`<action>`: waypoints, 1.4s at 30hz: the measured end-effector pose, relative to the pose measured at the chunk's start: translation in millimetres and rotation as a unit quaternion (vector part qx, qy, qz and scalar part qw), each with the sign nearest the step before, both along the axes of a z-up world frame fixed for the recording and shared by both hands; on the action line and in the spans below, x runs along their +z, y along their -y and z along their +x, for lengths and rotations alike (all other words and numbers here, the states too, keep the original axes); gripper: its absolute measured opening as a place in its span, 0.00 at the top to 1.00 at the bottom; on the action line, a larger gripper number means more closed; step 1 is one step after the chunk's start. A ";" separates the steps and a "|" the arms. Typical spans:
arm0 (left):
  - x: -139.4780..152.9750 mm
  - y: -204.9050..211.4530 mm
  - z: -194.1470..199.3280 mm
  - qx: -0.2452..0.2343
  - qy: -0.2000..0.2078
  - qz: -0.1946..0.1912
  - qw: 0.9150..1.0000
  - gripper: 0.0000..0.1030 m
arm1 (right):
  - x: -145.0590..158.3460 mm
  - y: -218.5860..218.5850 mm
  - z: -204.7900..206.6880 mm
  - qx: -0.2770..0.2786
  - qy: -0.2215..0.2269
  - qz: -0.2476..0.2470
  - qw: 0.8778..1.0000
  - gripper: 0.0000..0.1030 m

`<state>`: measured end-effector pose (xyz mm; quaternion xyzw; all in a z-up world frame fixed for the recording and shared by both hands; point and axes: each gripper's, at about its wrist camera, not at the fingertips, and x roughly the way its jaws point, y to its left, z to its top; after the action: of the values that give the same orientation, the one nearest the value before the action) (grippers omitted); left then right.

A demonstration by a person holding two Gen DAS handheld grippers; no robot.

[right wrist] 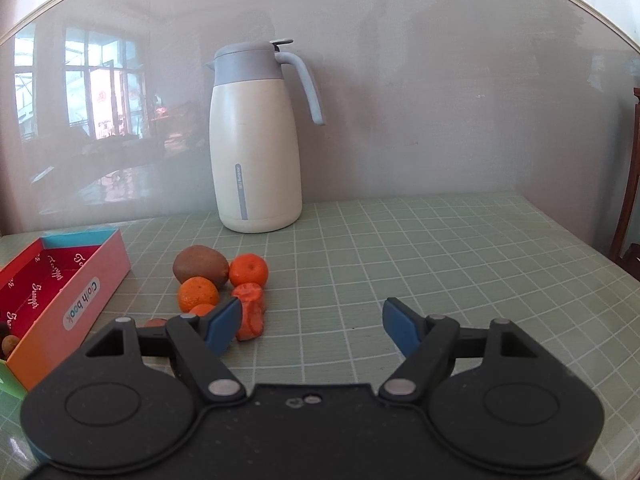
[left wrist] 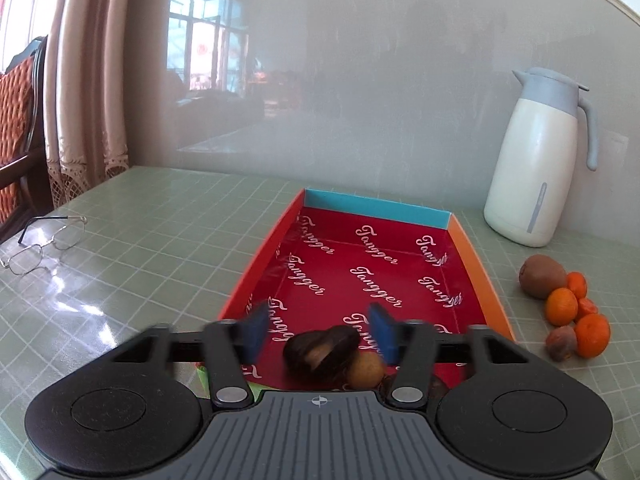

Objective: Organize fruits
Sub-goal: 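Carry the split chestnut with the left gripper into the red box and release, then grasp the small brown nut with the right gripper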

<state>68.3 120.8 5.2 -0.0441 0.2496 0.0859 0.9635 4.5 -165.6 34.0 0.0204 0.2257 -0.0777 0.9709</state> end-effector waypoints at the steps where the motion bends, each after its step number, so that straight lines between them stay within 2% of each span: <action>1: 0.8 1.3 -1.6 0.001 0.005 0.003 1.000 0.30 | 0.2 0.7 -0.6 -0.001 0.001 0.000 1.000 0.25; 4: 2.7 4.4 -5.9 -0.002 0.012 0.009 1.000 0.26 | 0.5 3.8 -1.9 -0.003 0.002 0.000 1.000 0.25; 6: 4.0 5.6 -9.8 -0.003 0.018 0.008 1.000 0.17 | 0.9 6.1 -2.8 -0.005 0.002 0.001 1.000 0.25; 8: 7.0 6.8 -16.8 -0.002 0.032 0.008 0.999 0.01 | 1.4 8.3 -3.5 -0.006 0.003 0.004 1.000 0.25; 11: 11.2 8.2 -25.7 0.001 0.046 0.017 0.999 0.00 | 1.4 10.1 -4.4 0.001 0.002 0.012 1.000 0.25; 27: 11.5 -6.1 -30.3 0.011 0.040 0.016 0.999 0.00 | 0.1 -17.5 -1.1 0.036 0.001 -0.005 0.999 0.25; 34: 11.4 -17.7 -34.2 0.020 0.040 0.015 0.999 0.00 | -2.4 -42.5 2.3 0.070 -0.002 -0.016 0.997 0.27; 42: 10.9 -38.4 -39.3 0.041 0.038 0.011 0.998 0.00 | -12.2 -87.1 12.6 0.143 -0.023 -0.047 0.988 0.41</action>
<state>29.0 159.2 16.1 -0.0470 0.2095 0.1259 0.9685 17.1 -78.5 21.8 -0.0594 0.2445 0.0505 0.9665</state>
